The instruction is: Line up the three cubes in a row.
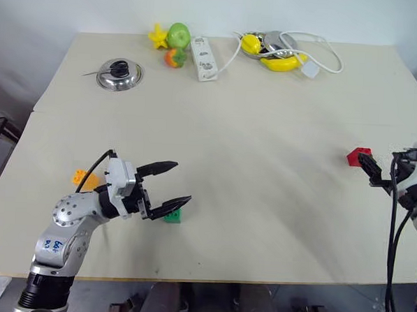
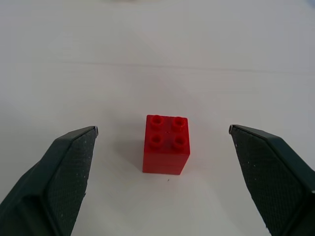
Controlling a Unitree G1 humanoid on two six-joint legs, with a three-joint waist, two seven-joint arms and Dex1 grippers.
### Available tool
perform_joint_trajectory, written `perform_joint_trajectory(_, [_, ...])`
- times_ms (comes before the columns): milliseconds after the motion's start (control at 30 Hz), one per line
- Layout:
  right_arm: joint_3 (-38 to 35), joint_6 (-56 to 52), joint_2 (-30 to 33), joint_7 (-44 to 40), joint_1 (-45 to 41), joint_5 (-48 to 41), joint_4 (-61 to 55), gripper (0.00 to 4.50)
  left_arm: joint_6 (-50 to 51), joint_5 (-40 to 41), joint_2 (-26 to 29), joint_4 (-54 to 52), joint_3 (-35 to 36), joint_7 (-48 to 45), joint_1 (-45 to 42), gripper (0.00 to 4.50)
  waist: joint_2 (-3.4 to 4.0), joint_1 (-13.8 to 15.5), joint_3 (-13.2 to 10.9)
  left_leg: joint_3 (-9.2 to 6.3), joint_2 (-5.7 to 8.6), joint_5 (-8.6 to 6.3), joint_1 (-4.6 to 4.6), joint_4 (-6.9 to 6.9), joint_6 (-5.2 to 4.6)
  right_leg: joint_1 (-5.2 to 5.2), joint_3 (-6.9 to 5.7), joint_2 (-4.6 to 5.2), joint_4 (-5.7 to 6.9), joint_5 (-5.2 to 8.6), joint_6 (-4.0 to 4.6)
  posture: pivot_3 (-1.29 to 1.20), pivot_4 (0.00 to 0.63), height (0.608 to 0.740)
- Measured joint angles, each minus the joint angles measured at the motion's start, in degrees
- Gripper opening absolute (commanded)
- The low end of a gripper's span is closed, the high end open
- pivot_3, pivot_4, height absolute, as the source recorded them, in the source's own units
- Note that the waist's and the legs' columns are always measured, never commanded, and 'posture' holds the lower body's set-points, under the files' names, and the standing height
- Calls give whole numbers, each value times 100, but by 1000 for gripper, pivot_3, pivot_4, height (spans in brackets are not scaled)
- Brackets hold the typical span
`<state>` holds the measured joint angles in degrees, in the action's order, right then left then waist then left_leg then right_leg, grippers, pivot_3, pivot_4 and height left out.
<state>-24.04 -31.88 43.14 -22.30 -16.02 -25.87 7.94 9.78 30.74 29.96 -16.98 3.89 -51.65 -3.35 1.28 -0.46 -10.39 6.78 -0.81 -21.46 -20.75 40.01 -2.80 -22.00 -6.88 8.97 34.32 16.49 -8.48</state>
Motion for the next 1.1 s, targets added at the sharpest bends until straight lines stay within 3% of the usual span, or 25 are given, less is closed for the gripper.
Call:
perform_joint_trajectory(167, [344, 60, 42, -177, -581, 383, 1078, 4500, -4, -61, -47, -47, -24, 117, 150, 4486, 0, 29, 0, 7, 4, 4, -53, 10, -6, -48, 0, -2, 13, -3, -6, 0, 150, 740])
perform_joint_trajectory(200, [384, 60, 42, -259, -643, 399, 1193, 4310, -5, -67, -50, -52, -26, 131, 153, 4497, -1, 34, 0, 7, 2, 5, -53, 10, -5, -48, 0, -5, 12, -3, -6, 0, 150, 740])
perform_joint_trajectory(267, [471, 142, 41, -388, -780, 455, 1403, 3902, -23, -76, -50, -60, -24, 166, 152, 4500, 0, 27, 0, 10, 2, 5, -52, 10, -5, -48, 2, -5, 11, -4, -7, 0, 150, 740])
perform_joint_trajectory(500, [520, 653, 21, -712, -1054, 576, 1949, 1513, -70, -91, -50, -59, 17, 213, 189, 4500, -1, 26, 0, 11, 0, 6, -52, 10, -3, -47, 2, -8, 9, -4, -8, 0, 150, 740])
perform_joint_trajectory(600, [521, 800, 30, -892, -1072, 620, 2066, 1494, -106, -106, -49, -59, 21, 213, 201, 4500, -1, 25, 0, 11, -1, 7, -52, 10, -2, -47, 2, -9, 9, -4, -8, 0, 150, 740])
perform_joint_trajectory(700, [576, 800, 88, -1572, -1071, 521, 2041, 1494, -116, -109, -41, -57, 59, 213, 202, 4500, -1, 20, 0, 12, -4, 7, -51, 10, -1, -47, 4, -14, 8, -4, -8, 0, 150, 740])
perform_joint_trajectory(900, [1659, 1809, 711, -4986, -1133, 268, 920, 1494, -119, -108, 70, -6, 202, 83, 218, 4500, 2, 7, -4, 13, -8, 8, -46, 10, 7, -43, 4, -32, -5, -5, -9, 0, 150, 740])
perform_joint_trajectory(1000, [2440, 2373, 773, -6076, -1540, 563, 874, 1494, -119, -108, 84, 60, 233, 15, 224, 4500, -7, 2, -7, 13, -15, 10, -44, 14, 10, -42, 4, -32, -6, -6, -11, 0, 150, 740])
perform_joint_trajectory(1100, [2975, 2730, 401, -6501, -1998, 780, 1173, 1494, -114, -109, 79, 100, 231, -5, 294, 4500, -10, 3, -9, 13, -20, 10, -47, 15, 11, -44, 5, -30, -3, -6, -11, 0, 150, 740])
